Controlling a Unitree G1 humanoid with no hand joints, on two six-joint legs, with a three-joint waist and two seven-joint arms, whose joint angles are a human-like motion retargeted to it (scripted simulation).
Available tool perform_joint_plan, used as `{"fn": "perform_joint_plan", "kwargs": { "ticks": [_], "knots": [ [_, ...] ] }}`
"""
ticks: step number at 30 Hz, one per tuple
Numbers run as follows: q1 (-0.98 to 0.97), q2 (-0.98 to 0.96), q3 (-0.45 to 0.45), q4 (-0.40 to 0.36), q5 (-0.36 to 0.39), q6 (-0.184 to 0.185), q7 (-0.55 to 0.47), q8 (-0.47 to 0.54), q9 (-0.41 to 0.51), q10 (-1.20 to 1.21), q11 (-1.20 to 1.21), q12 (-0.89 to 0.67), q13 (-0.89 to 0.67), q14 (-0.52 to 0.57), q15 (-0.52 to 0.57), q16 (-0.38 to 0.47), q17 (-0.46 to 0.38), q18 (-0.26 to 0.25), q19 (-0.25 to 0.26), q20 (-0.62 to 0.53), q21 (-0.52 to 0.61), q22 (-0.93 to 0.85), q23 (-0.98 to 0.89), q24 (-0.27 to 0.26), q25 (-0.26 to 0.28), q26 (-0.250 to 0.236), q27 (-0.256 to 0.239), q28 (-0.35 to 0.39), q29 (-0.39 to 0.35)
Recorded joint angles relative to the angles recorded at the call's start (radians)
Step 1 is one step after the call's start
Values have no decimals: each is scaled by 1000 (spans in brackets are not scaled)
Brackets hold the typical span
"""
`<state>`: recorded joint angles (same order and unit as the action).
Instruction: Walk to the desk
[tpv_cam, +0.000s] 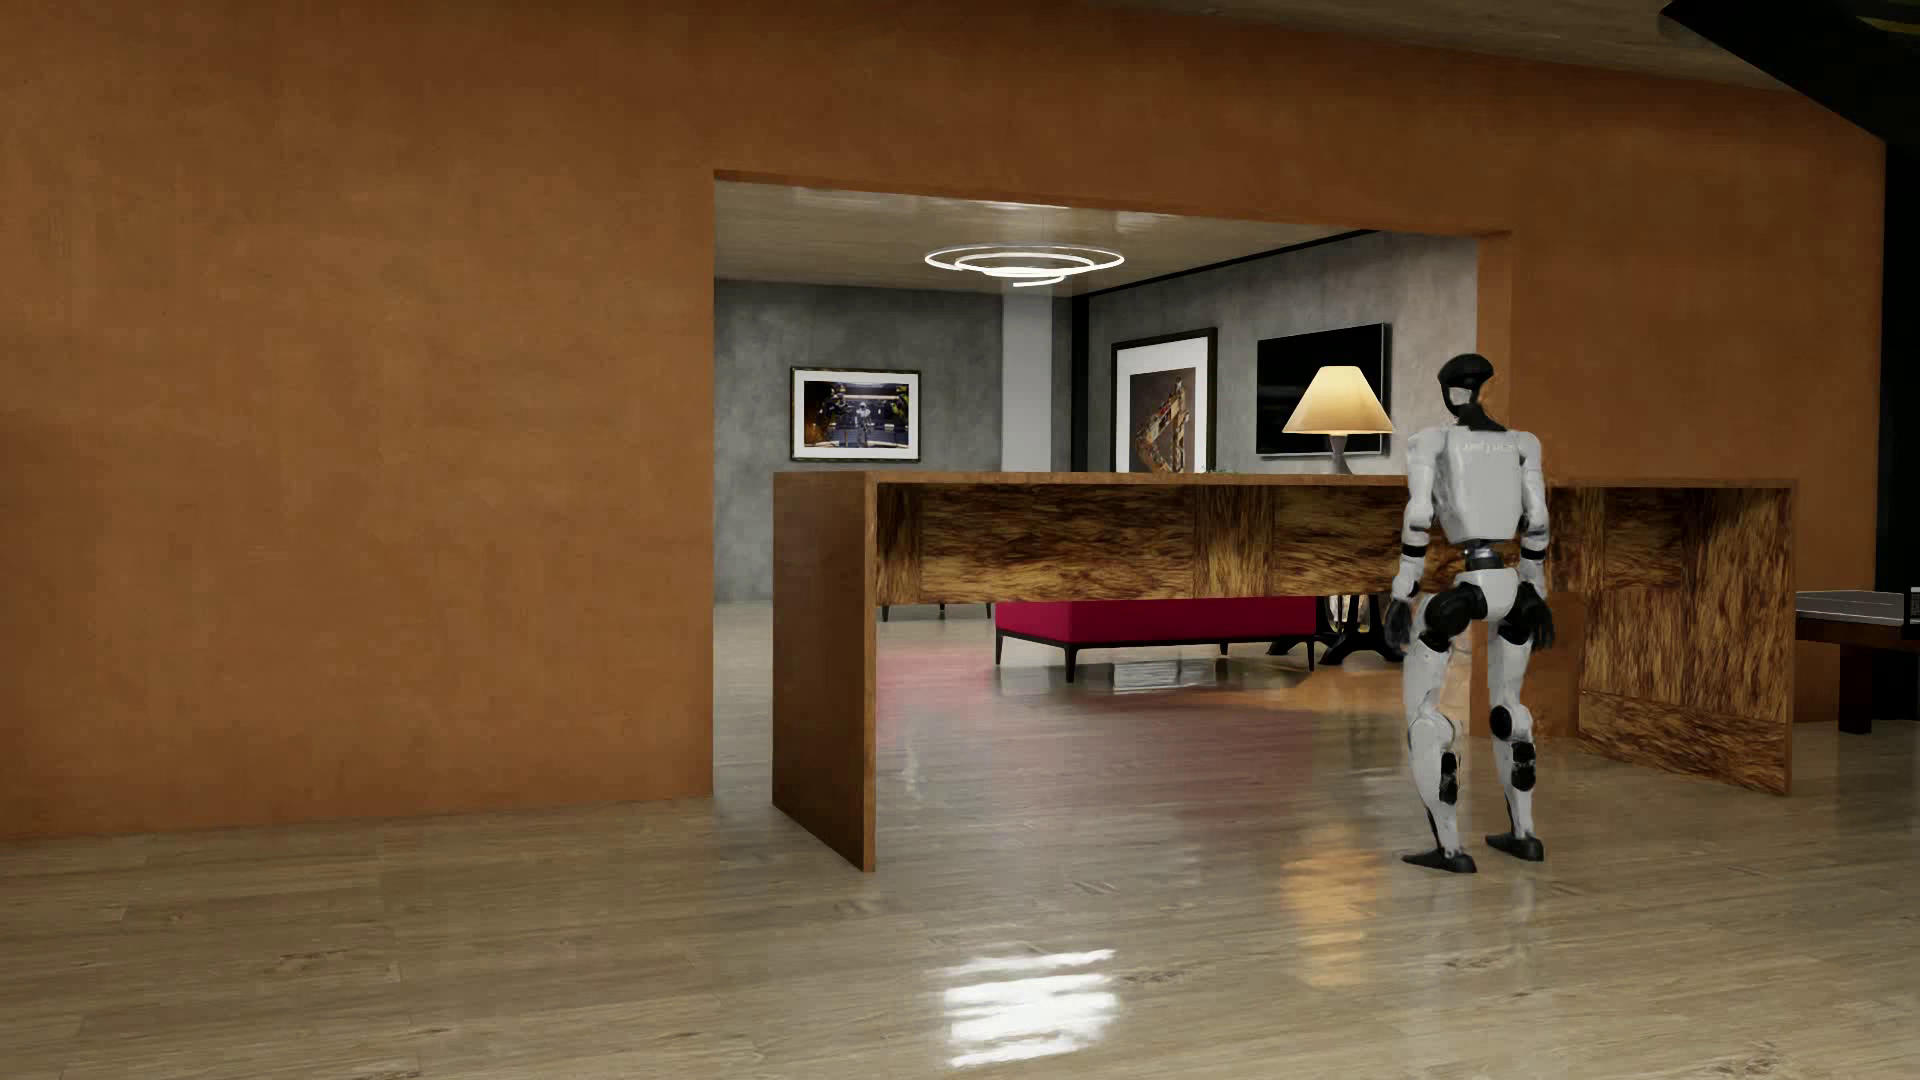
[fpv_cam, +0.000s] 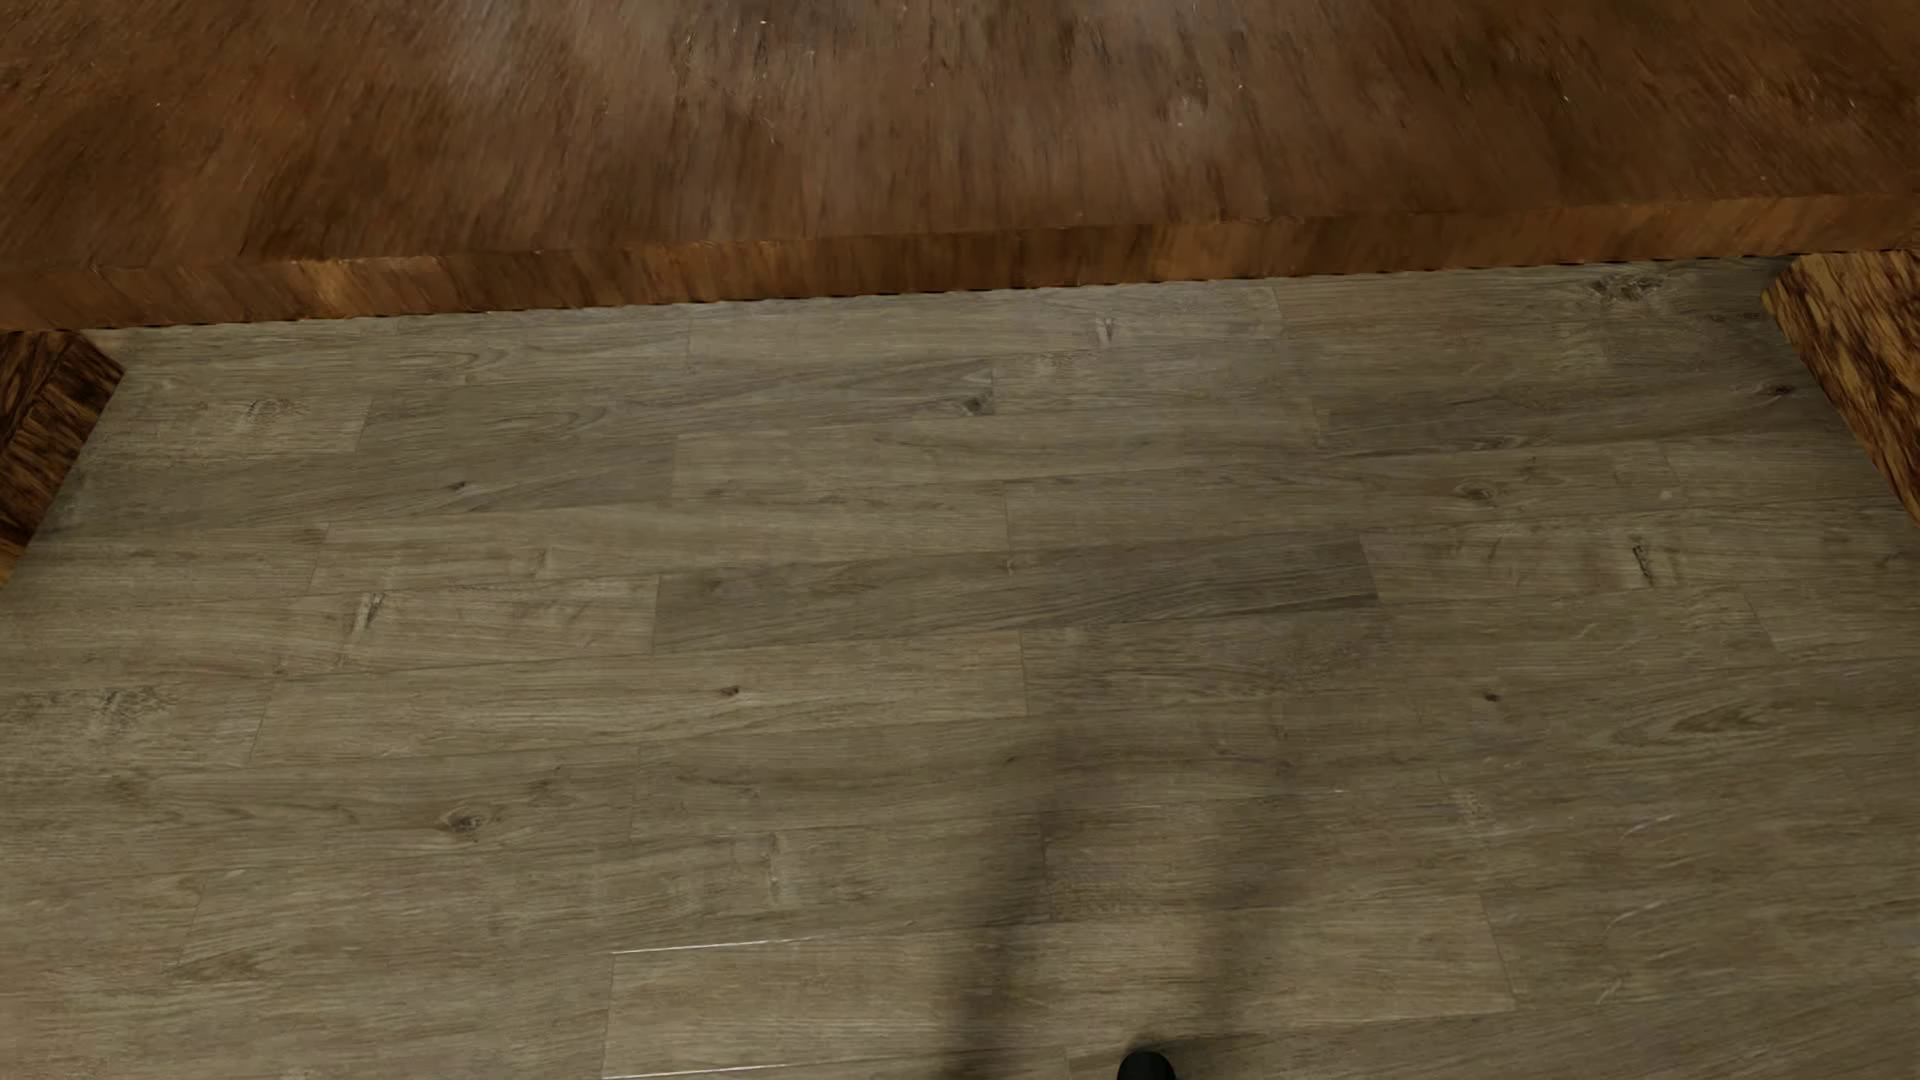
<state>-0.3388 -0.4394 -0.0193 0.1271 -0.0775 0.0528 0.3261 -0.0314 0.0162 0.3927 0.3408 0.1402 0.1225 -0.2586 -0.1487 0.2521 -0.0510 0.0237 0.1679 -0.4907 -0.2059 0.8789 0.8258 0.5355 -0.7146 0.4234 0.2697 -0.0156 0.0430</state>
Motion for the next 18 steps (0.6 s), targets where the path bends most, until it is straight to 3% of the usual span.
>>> {"fn": "perform_joint_plan", "kwargs": {
  "ticks": [1, 2, 4, 6, 8, 12, 13, 16, 18],
  "knots": [
    [-11, -18, 1, 2, -6, -4, 13, 2, 3, 6, 15, -45, -6, 0, -21, 4, -9, 5, 50, -40, -4, 4, 1, 23, -11, -12, 3, -27, -1],
    [-19, -34, 3, 4, -17, -10, 22, -14, 5, 10, 57, -99, -9, 3, -34, 7, -8, 10, 54, -77, -10, 12, -9, 45, -12, -26, 6, -52, -19],
    [-30, -53, 4, 1, -72, -23, 32, -116, 6, 18, 217, -209, -4, 9, -91, 14, -6, 17, -6, -130, -21, 10, -37, 80, -6, -45, -4, -48, -53],
    [-39, -40, -2, -14, -121, -37, 30, -188, 1, 27, 375, -303, 15, 13, -158, 5, -9, 21, -52, -126, -28, -10, -67, 77, 6, -54, -31, 3, -66],
    [-48, -3, -8, -29, -103, -54, 24, -179, -7, 34, 445, -368, 28, 19, -165, -14, -13, 23, -10, -79, -25, -47, -89, 41, 9, -65, -44, 64, -61],
    [-38, 165, 3, -49, -81, -95, 42, -275, -34, 13, 177, -404, 21, 43, -309, -32, -20, 16, -141, -3, 22, -144, -93, 13, -7, -114, -41, 140, -42],
    [-31, 195, 6, -43, -63, -104, 48, -275, -39, 6, 112, -391, 12, 51, -300, -30, -20, 12, -164, 14, 42, -166, -84, 16, -15, -118, -43, 151, -36],
    [-41, 224, 9, 11, -12, -107, 61, -255, -44, 50, 47, -305, -4, 57, -252, -43, -22, -7, -181, 74, 84, -190, -86, -1, -27, -126, -54, 172, -25],
    [-82, 234, 8, 62, 27, -101, 41, -266, -43, 130, 30, -264, 16, 50, -246, -40, -13, -21, -193, 54, 81, -143, -131, 11, -11, -116, -80, 110, -37]
  ]
}}
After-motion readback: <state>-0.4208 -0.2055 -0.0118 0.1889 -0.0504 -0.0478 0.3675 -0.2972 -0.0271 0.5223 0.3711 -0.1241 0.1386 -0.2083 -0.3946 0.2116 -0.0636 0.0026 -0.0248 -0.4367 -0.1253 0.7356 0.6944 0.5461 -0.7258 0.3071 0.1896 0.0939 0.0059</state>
